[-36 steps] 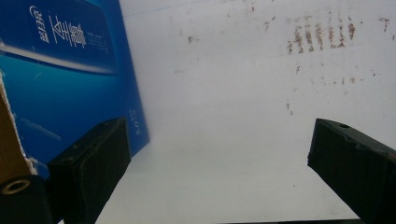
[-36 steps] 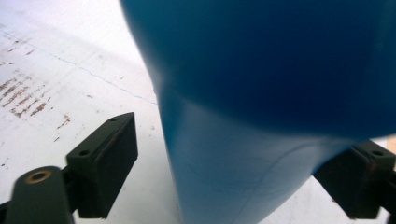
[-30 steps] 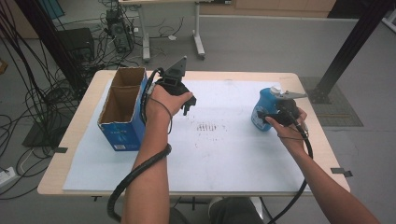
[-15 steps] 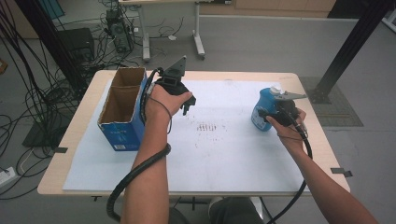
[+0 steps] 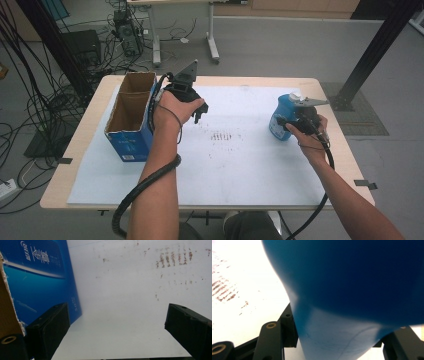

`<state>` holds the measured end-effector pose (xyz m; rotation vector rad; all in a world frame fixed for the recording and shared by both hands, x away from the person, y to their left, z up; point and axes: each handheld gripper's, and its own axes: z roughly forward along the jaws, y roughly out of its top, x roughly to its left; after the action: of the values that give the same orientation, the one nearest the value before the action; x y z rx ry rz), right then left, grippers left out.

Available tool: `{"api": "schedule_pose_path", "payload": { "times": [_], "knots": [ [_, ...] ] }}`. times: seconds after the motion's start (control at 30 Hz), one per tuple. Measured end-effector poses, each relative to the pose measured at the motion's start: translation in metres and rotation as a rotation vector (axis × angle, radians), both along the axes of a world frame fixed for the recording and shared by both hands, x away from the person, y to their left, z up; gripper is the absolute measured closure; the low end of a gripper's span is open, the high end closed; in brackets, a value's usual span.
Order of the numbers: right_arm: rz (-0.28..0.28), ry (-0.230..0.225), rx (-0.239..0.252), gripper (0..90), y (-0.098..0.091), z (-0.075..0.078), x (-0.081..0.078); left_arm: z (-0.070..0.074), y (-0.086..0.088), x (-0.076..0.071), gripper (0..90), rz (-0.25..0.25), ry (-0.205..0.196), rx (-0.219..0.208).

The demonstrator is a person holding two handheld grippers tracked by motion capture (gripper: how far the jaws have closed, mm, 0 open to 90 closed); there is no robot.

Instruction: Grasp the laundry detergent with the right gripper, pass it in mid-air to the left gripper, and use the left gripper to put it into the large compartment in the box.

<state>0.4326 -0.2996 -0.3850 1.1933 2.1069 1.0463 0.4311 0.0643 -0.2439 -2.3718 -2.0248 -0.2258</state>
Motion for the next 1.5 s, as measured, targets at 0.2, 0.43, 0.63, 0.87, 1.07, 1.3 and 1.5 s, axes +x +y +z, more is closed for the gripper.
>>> {"api": "schedule_pose_path", "payload": {
  "times": [0.2,0.43,0.63,0.87,1.07,1.3,1.5],
  "knots": [
    [-0.001,-0.001,-0.001,42.2,0.000,0.000,0.000,0.001,0.000,-0.001,6.4,0.000,-0.005,-0.003],
    [0.003,-0.008,0.004,42.2,-0.001,-0.001,-0.001,0.005,0.002,-0.002,6.4,0.002,-0.008,0.000],
    [0.005,-0.010,0.004,42.2,-0.001,-0.001,0.000,0.009,0.003,-0.003,6.4,0.003,-0.020,0.000],
    [0.004,-0.015,0.012,42.8,-0.001,-0.002,-0.001,0.011,0.005,-0.005,6.4,-0.002,-0.018,0.002],
    [-0.002,-0.014,0.015,43.5,-0.001,-0.002,-0.002,0.013,0.006,-0.005,6.4,0.000,-0.026,-0.001],
    [0.000,-0.011,0.016,44.0,-0.002,-0.002,-0.001,0.015,0.006,-0.005,6.4,-0.009,-0.025,-0.003],
    [0.004,-0.014,0.018,44.3,-0.002,-0.002,-0.001,0.012,0.005,-0.004,6.5,-0.027,-0.020,-0.006]
  ]
}}
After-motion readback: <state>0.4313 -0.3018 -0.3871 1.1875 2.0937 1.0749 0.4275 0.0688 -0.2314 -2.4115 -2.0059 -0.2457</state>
